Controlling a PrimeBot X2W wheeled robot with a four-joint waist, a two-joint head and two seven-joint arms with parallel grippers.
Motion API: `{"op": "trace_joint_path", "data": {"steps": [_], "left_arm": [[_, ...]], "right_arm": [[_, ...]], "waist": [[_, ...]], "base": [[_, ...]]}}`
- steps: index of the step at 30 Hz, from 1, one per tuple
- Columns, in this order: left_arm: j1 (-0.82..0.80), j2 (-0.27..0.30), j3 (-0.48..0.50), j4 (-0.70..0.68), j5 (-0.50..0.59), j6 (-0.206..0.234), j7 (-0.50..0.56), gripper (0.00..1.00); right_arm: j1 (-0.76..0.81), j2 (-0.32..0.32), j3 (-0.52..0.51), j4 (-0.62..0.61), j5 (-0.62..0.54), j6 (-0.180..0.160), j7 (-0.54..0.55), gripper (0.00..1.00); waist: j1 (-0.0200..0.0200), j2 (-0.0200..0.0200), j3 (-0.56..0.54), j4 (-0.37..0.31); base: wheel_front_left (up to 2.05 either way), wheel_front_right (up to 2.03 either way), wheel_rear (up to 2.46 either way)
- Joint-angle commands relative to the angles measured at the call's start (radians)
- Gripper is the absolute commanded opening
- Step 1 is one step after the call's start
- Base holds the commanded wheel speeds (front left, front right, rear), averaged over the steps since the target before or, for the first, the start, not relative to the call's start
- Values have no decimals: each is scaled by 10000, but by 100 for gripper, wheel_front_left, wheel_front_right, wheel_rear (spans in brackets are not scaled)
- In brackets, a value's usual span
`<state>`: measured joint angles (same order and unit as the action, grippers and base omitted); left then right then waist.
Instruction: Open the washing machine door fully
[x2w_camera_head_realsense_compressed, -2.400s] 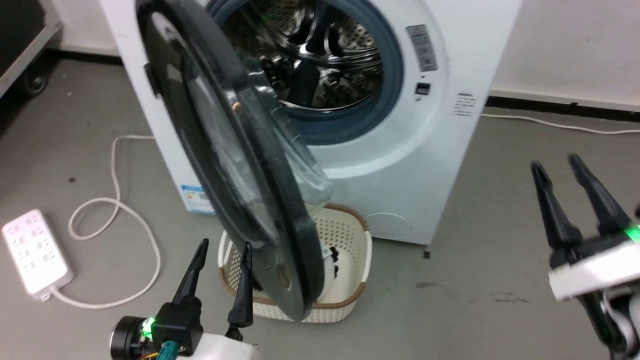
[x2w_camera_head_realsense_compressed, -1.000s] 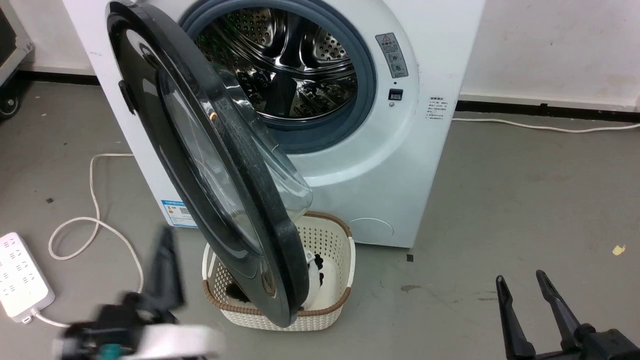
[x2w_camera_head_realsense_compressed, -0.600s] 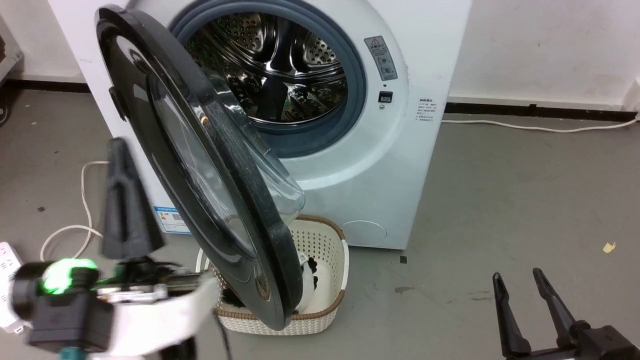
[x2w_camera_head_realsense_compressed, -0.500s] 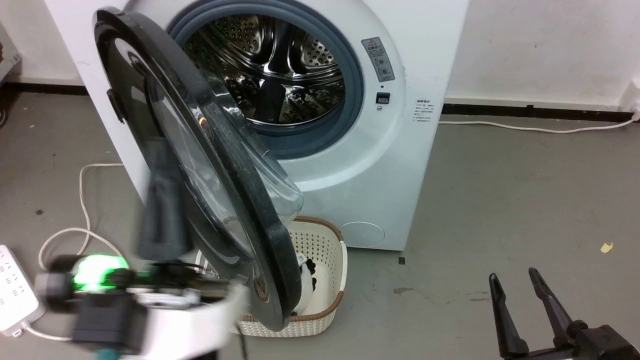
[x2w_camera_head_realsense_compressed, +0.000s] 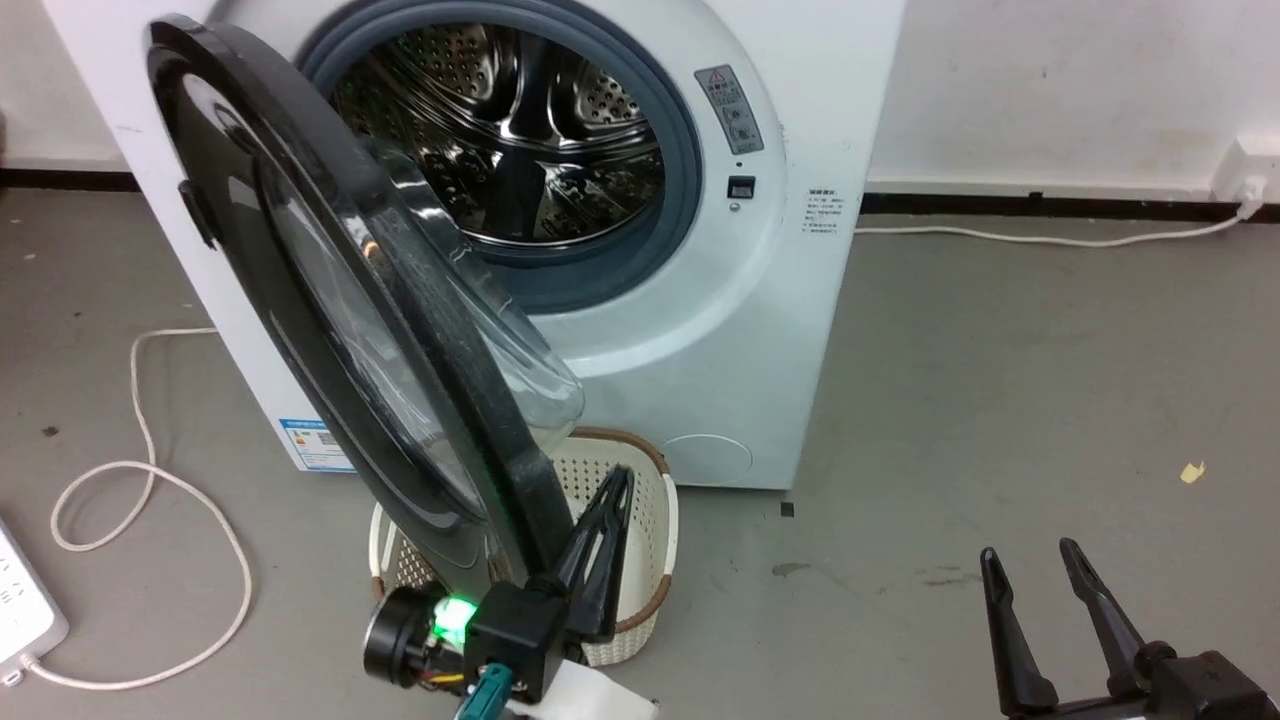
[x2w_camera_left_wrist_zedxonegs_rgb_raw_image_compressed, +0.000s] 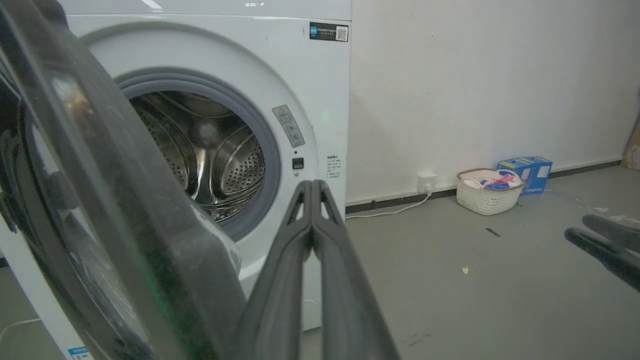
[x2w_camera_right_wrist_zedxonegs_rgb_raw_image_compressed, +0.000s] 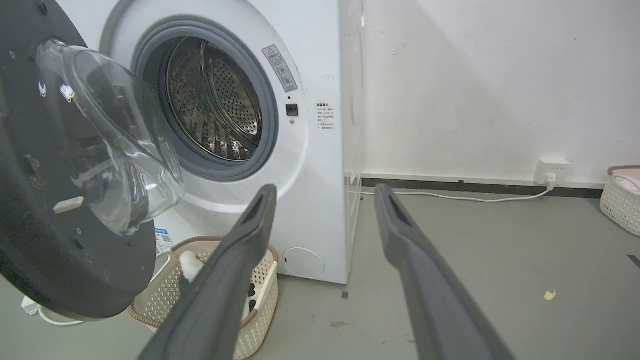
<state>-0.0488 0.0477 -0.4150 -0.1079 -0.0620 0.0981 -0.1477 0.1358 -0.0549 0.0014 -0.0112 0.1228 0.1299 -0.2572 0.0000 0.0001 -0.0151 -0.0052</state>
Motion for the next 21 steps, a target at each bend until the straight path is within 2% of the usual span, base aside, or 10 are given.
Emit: {"op": "trace_joint_path", "data": {"steps": [1,11,21], "left_arm": [[42,27,-21,321,-123,67,45,0],[-440,74,244,2117,-350,239,69,0],[-194,175,242,2525,-490,437,-314,0]], "right_arm": [[-126,47,-20,15,-12,8,-39,100],[-228,47,27,108,172,8,-43,100],[-58,47,2,166,-28,8,-44,100]], "waist": [[0,-1,56,-38],[0,-1,376,-26],[0,-1,135,1359]], "base": [[0,0,0],[0,0,0],[0,0,0]]}}
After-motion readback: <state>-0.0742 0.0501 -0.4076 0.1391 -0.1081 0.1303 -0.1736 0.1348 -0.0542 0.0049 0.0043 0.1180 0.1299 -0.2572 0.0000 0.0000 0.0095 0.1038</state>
